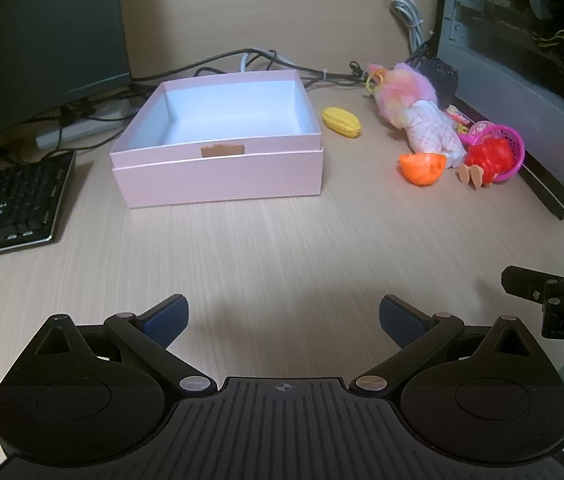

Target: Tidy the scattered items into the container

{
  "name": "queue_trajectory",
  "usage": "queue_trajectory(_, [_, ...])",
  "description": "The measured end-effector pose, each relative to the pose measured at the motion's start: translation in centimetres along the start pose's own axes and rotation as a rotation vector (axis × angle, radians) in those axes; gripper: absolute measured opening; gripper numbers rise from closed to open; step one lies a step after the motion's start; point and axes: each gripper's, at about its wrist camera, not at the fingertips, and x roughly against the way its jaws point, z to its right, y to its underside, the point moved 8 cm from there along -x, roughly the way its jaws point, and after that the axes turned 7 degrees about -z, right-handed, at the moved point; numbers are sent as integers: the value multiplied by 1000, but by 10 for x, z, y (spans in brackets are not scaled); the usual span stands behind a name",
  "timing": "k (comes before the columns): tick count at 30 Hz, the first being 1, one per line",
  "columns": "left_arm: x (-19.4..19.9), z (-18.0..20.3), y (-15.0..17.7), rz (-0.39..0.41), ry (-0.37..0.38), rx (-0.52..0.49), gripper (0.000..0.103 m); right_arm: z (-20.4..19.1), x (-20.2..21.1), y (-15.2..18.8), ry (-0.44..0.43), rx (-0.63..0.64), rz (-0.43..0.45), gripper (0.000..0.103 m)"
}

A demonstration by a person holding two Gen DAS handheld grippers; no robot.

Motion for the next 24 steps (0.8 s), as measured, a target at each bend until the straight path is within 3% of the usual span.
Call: queue_trajectory(24, [3,-1,-9,30,-4,3,103,0,-1,-12,6,16,30,103])
